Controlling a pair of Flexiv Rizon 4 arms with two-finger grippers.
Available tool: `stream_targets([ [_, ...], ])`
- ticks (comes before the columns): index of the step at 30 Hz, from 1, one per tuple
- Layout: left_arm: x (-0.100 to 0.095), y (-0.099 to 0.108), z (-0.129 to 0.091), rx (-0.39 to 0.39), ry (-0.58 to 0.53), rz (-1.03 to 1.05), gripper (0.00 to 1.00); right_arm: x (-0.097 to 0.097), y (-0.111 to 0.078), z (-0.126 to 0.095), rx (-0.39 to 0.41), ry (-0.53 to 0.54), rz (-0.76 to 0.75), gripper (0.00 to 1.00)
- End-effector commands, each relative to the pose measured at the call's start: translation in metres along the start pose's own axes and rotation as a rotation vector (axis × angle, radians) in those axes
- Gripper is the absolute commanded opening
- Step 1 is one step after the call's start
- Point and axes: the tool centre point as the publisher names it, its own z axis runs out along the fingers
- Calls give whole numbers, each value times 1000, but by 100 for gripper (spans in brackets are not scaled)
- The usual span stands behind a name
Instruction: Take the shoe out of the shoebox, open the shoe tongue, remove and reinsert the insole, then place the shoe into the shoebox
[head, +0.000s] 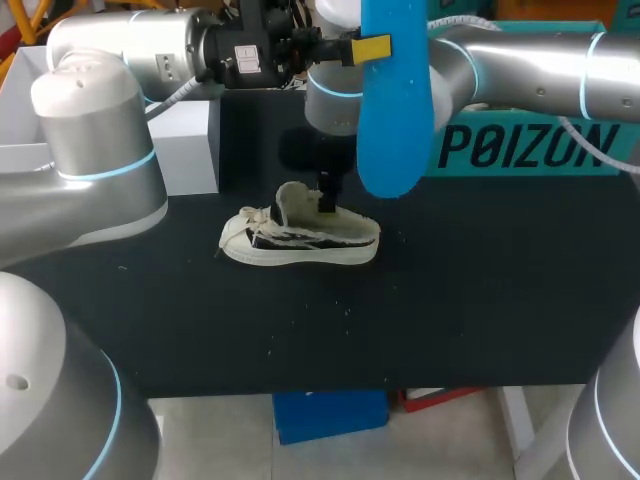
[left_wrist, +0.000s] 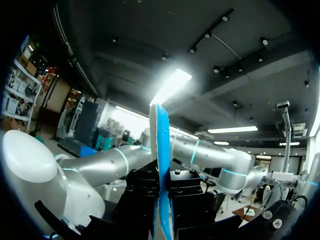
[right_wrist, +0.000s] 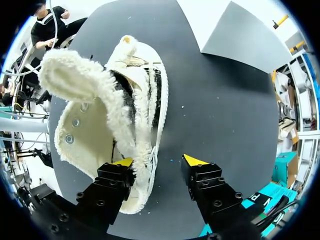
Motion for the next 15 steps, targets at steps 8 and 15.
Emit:
stream_targets([
  [8, -1, 1, 1, 0, -1, 2, 0, -1, 0, 9, 13, 17, -4, 0],
  [15, -1, 1, 1, 0, -1, 2, 0, -1, 0, 9, 13, 17, -4, 0],
])
